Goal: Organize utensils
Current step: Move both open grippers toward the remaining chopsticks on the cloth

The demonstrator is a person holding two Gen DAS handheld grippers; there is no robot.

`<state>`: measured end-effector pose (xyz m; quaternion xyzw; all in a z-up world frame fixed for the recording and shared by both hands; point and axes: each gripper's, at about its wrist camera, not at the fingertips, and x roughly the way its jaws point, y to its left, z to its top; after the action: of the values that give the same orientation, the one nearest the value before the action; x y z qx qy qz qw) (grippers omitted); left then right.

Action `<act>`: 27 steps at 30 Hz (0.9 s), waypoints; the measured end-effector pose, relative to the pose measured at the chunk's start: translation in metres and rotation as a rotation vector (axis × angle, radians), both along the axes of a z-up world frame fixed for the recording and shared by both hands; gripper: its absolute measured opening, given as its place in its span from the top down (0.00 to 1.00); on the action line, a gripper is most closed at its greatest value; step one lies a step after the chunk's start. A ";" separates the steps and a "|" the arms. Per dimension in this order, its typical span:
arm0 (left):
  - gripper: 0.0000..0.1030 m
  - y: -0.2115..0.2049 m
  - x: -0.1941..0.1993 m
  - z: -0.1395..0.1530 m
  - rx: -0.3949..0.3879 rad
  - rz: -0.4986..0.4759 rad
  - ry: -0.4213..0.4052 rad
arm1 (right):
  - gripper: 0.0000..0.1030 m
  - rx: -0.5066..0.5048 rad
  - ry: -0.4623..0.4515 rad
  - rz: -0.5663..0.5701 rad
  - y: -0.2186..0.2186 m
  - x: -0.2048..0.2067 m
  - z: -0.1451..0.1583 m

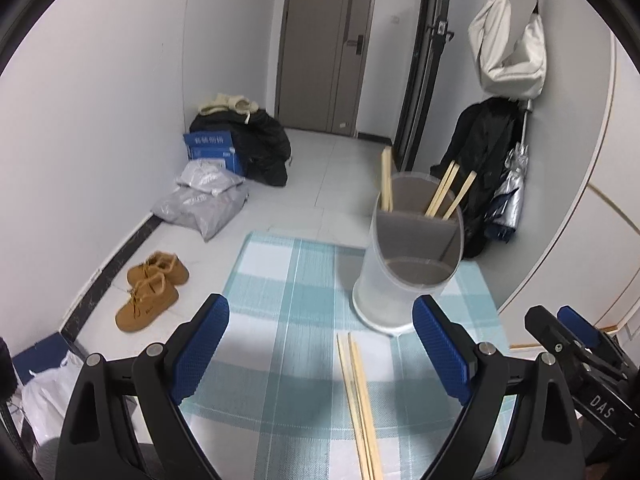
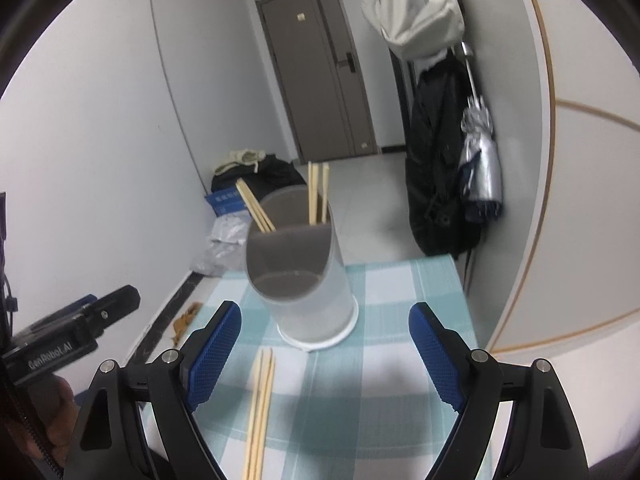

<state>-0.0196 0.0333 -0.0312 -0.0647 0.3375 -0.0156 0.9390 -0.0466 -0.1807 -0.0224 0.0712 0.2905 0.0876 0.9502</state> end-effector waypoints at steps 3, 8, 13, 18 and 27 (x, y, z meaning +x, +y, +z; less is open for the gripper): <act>0.12 0.005 0.007 -0.015 -0.029 0.010 0.042 | 0.16 -0.030 0.037 -0.003 0.002 0.005 -0.014; 0.12 0.008 0.016 -0.037 -0.029 0.006 0.107 | 0.16 -0.064 0.110 0.004 0.011 0.013 -0.038; 0.12 0.021 0.025 -0.053 -0.058 0.036 0.183 | 0.17 -0.102 0.203 0.047 0.027 0.029 -0.065; 0.12 0.039 0.029 -0.051 -0.088 0.069 0.184 | 0.21 -0.142 0.259 0.093 0.044 0.043 -0.089; 0.12 0.060 0.034 -0.051 -0.127 0.139 0.214 | 0.37 -0.159 0.367 0.176 0.071 0.062 -0.122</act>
<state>0.0142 0.0935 -0.0821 -0.1484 0.4285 0.0349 0.8906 0.0156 -0.1094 -0.1440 -0.0150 0.4696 0.1326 0.8727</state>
